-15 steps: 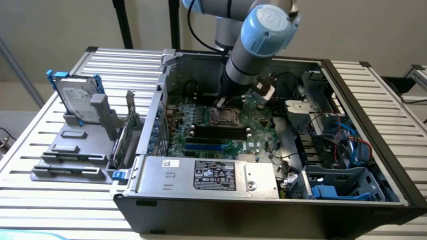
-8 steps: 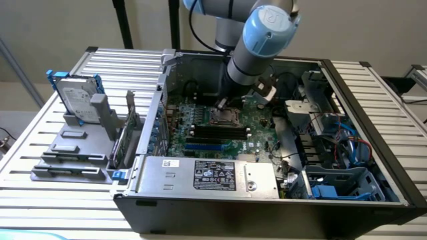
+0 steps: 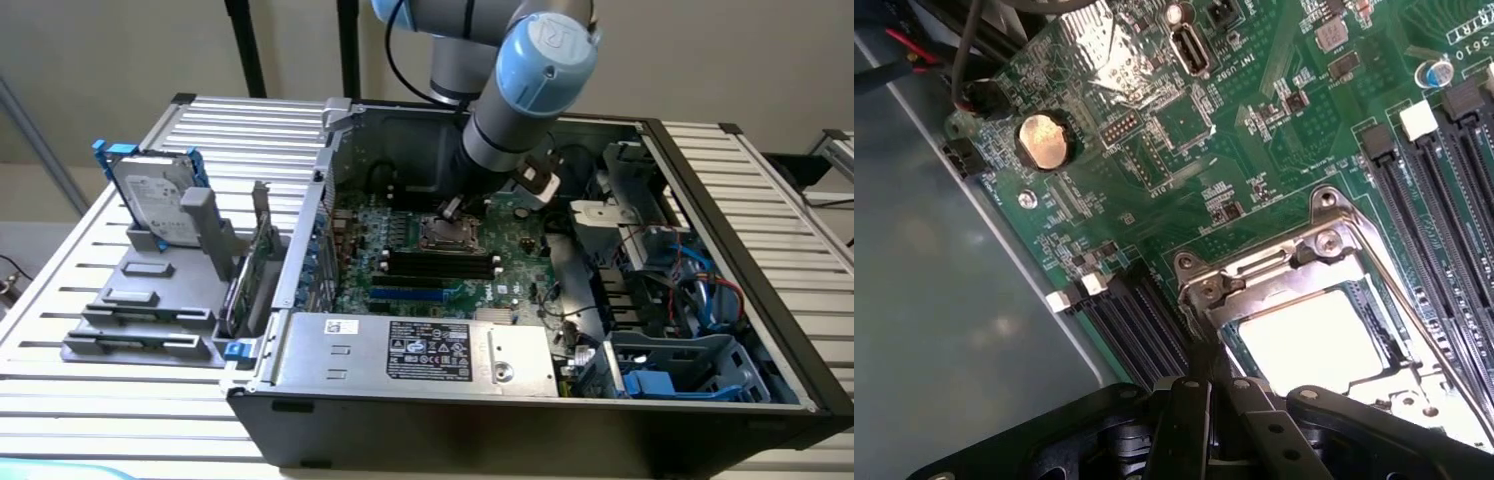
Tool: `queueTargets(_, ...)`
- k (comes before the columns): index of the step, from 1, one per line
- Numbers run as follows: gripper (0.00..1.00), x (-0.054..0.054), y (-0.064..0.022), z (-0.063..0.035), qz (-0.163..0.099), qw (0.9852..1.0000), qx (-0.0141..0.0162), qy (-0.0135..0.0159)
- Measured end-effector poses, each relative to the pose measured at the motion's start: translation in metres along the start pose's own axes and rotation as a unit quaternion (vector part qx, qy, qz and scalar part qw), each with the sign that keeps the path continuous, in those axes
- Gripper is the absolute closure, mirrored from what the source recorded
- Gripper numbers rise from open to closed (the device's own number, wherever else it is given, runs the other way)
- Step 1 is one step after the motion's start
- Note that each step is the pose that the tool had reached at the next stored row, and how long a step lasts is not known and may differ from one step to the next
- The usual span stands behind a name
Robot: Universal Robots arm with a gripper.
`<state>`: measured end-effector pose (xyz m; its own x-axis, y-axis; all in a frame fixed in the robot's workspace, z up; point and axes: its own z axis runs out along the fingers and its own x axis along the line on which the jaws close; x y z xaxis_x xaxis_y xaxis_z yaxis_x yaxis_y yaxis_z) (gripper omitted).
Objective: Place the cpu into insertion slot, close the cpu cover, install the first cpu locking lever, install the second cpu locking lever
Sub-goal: 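Install the first cpu locking lever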
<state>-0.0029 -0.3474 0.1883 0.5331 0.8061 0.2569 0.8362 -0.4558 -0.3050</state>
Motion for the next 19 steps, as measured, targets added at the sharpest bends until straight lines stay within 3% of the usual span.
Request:
queueTargets(5, 0.89, 0.002, 0.0032, -0.0003, 0.000, 1.0000, 0.0002, 0.0000)
queueTargets(13, 0.89, 0.003, 0.0008, -0.0067, 0.000, 1.0000, 0.0036, 0.0021)
queueTargets(19, 0.89, -0.006, -0.0113, -0.0100, 0.000, 1.0000, 0.0051, 0.0045)
